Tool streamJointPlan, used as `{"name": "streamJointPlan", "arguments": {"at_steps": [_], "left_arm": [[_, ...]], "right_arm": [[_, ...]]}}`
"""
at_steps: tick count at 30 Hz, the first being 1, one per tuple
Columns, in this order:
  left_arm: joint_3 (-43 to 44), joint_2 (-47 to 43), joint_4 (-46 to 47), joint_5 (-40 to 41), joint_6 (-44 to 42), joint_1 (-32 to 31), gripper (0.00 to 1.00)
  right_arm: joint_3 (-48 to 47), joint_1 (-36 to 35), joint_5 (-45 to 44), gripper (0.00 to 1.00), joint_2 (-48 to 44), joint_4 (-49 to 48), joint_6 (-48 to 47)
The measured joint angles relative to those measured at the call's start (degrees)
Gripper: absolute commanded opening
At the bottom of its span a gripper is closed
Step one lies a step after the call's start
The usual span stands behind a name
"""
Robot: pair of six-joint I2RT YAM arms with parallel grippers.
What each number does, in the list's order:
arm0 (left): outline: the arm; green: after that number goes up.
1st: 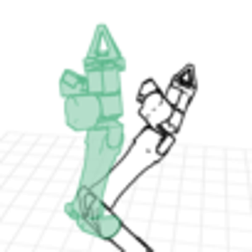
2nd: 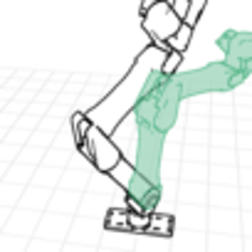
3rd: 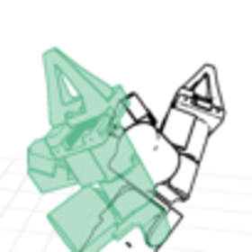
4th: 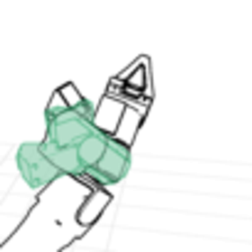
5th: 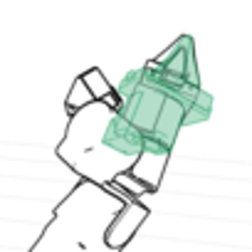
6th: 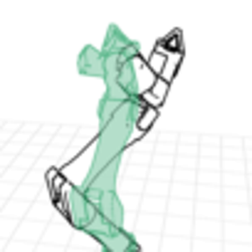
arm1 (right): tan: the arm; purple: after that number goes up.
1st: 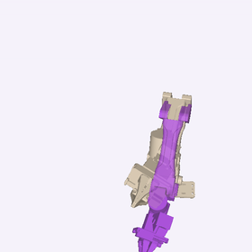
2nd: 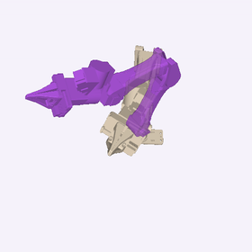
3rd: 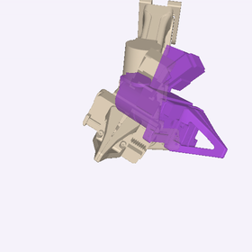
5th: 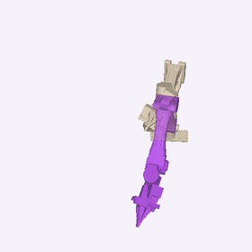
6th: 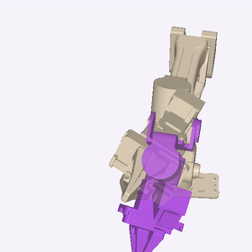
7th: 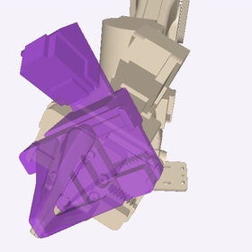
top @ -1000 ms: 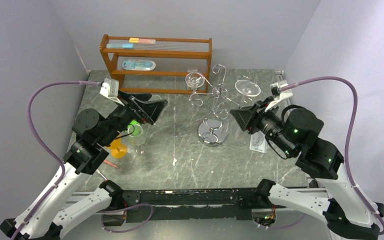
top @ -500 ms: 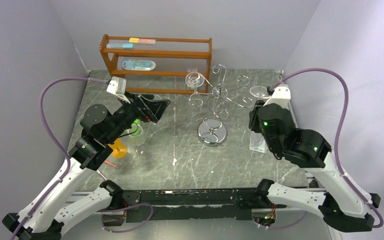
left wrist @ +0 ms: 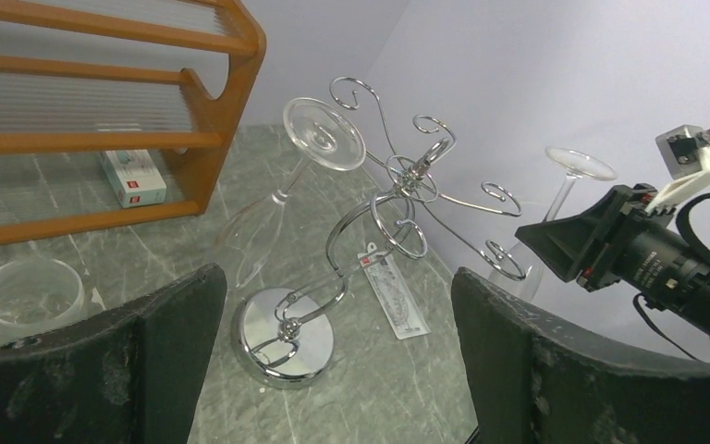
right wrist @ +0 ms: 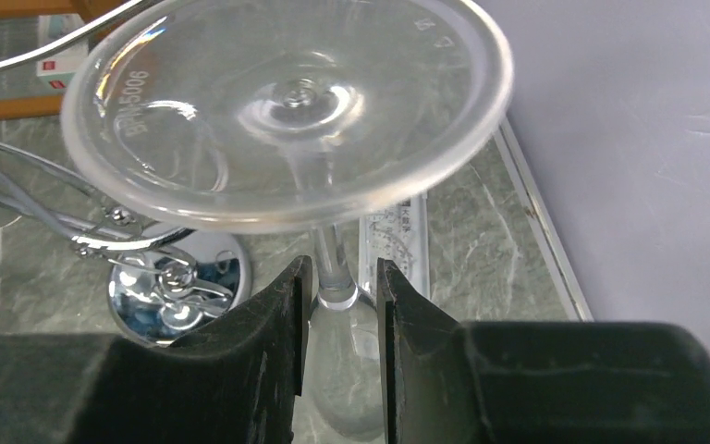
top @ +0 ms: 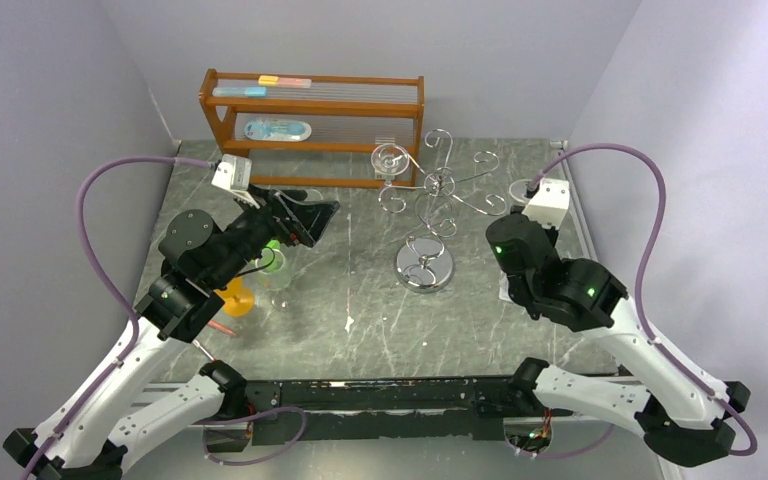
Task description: Place the wine glass upside down on the wine glass rack
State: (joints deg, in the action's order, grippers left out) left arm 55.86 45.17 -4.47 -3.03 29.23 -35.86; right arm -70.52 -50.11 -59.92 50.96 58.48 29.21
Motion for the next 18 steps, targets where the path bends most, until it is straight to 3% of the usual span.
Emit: {"name": "streamJointPlan", "arguments": {"at_steps": [3,10,18], "left_arm": [[0.00,0.00,-0.15,0.00,-0.15,0.00,0.95],[0.00,-0.04,-0.15,-0.02,-0.17,0.00,0.95],[0.00,-0.07,-0.13,-0.04,-1.03,0.00,0.95]], "right_arm": [[2.27,3.06,1.38,0.00,0.28,-4.00,-2.14],[8.11,20.96,13.60,0.00,-1.07,-14.40,-8.50],[12.31,28.00,29.09,0.00,-1.33,-24.06,-12.70]]}}
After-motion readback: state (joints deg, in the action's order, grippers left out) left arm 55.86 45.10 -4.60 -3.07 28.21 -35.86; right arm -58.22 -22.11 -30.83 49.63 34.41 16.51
